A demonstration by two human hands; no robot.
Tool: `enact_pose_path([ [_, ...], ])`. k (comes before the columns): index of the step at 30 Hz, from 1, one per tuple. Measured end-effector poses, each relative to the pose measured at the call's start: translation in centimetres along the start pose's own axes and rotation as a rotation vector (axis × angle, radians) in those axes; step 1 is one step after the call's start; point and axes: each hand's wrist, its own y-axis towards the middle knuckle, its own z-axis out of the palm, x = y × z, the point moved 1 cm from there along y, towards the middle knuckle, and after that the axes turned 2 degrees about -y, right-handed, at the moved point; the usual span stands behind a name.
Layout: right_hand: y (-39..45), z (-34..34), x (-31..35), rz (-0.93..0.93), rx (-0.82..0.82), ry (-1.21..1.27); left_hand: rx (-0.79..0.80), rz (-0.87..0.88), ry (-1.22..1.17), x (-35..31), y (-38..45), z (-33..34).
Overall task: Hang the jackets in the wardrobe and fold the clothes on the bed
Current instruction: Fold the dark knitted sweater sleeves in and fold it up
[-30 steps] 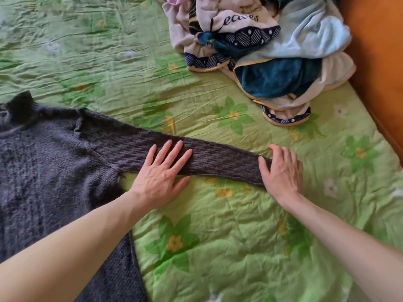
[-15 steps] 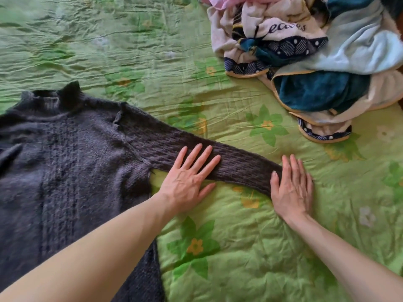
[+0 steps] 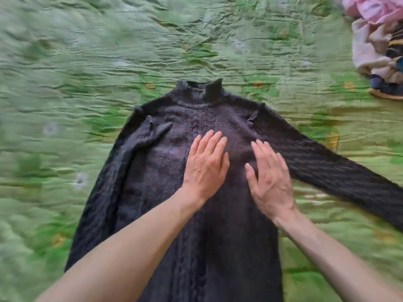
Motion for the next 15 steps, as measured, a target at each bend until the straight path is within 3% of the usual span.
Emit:
enact_pose_path([
  [9,4.8,6.3,16.4,-0.185,0.202,0.009,0.006,-0.125,0.143,15.5,-7.2,-6.9],
  [15,7.8,9.5,24.1,-0.339,0.276,-0.052,0.004,-0.201,0.049,21.5,-11.2,-10.2],
])
